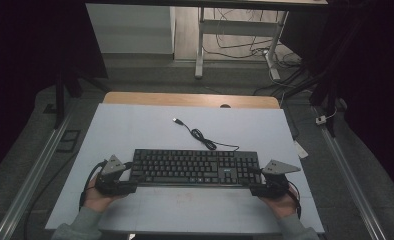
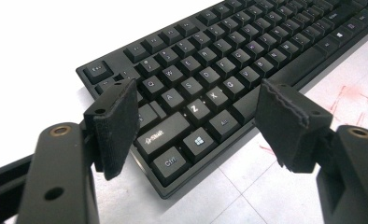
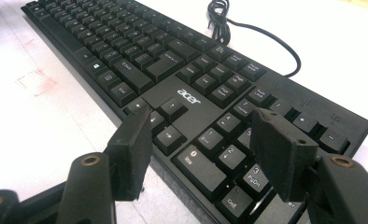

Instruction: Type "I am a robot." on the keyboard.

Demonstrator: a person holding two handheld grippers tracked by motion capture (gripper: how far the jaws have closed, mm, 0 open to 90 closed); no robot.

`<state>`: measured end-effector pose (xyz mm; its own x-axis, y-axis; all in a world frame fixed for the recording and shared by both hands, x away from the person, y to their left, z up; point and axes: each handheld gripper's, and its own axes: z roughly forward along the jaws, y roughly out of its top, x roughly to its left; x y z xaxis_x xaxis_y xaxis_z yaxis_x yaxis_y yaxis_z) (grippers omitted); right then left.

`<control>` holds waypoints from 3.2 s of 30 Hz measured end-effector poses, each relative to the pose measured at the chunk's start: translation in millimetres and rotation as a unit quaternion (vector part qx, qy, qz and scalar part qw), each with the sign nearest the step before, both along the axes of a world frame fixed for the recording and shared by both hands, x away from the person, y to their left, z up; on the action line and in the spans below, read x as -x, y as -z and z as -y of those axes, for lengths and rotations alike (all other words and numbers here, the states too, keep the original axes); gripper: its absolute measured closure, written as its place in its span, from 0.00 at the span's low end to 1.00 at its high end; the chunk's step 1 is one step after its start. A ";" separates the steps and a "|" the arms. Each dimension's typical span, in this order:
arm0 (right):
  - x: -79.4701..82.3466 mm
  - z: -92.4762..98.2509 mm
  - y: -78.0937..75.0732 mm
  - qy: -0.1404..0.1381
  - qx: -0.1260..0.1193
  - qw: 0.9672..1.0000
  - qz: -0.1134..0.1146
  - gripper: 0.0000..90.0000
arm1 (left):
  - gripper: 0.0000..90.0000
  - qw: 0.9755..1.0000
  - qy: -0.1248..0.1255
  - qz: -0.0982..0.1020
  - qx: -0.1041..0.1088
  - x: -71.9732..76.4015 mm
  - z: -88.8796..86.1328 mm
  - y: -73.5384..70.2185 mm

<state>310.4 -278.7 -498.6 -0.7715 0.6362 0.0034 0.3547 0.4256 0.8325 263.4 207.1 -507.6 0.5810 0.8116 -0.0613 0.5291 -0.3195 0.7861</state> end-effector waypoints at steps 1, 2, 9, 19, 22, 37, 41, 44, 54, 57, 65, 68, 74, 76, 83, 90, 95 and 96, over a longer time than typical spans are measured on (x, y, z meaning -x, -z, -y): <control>-0.2 -0.5 -0.1 -0.002 -0.003 1.000 0.000 0.44 | 0.33 1.000 0.000 0.000 0.000 -0.1 0.2 -0.2; -0.2 -1.0 -0.4 0.000 -0.003 1.000 0.001 0.44 | 0.33 1.000 0.000 0.000 0.001 -0.2 0.5 -0.3; -1.3 -4.5 -3.3 -0.002 -0.012 1.000 0.002 0.44 | 0.33 1.000 -0.001 0.000 0.001 -1.6 1.6 -1.2; -3.3 -14.7 -6.4 -0.006 -0.017 1.000 0.002 0.45 | 0.33 1.000 0.000 -0.002 0.000 -3.2 3.4 -0.7; -4.9 -19.4 -8.6 -0.009 -0.020 1.000 0.003 0.45 | 0.33 1.000 0.000 -0.002 0.000 -3.3 3.9 -0.6; -12.6 -44.1 -16.4 -0.020 -0.030 0.999 0.007 0.46 | 0.34 1.000 -0.005 -0.012 0.005 -5.7 2.7 0.1; -15.2 -51.7 -16.3 -0.024 -0.031 0.999 0.006 0.46 | 0.35 1.000 -0.005 -0.014 0.006 -6.5 1.9 0.2; -16.7 -56.0 -16.3 -0.027 -0.032 0.999 0.006 0.46 | 0.35 1.000 -0.006 -0.014 0.009 -6.2 1.6 -0.1; -22.2 -87.0 -22.4 -0.045 -0.024 0.999 0.009 0.47 | 0.35 1.000 -0.010 -0.015 0.011 -6.7 1.8 -1.0; -24.6 -97.2 -24.0 -0.058 -0.027 0.998 0.009 0.47 | 0.36 1.000 -0.011 -0.015 0.013 -6.9 1.3 -1.3; -28.8 -114.4 -23.1 -0.072 -0.027 0.997 0.005 0.48 | 0.37 1.000 -0.012 -0.014 0.017 -6.7 1.1 -1.7; -29.7 -119.0 -21.6 -0.075 -0.027 0.997 0.001 0.48 | 0.37 1.000 -0.011 -0.014 0.016 -6.9 1.6 -1.6; -33.0 -125.5 -22.2 -0.076 -0.028 0.997 0.001 0.52 | 0.40 1.000 -0.010 -0.015 0.014 -7.5 2.9 -0.9; -33.9 -127.7 -22.7 -0.078 -0.030 0.997 0.000 0.55 | 0.40 1.000 -0.011 -0.015 0.014 -8.1 2.7 -0.6; -38.4 -139.9 -18.5 -0.090 -0.025 0.996 -0.018 0.71 | 0.48 1.000 -0.018 -0.015 0.014 -9.4 -0.3 -0.3; -40.5 -148.0 -14.1 -0.103 -0.014 0.994 -0.024 0.88 | 0.64 1.000 -0.019 -0.017 0.009 -11.4 -1.1 1.9; -41.3 -150.9 -14.0 -0.111 -0.010 0.994 -0.022 0.99 | 0.82 1.000 -0.017 -0.023 0.003 -13.3 -1.4 4.2; -41.5 -151.6 -14.0 -0.111 -0.010 0.993 -0.023 0.99 | 0.86 1.000 -0.016 -0.024 0.001 -13.7 -1.1 4.7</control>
<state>351.9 -127.1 -484.6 -0.8919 0.4491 0.0524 0.2911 0.4816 0.8266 277.1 208.3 -512.3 0.5512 0.8294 -0.0906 0.5763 -0.2999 0.7602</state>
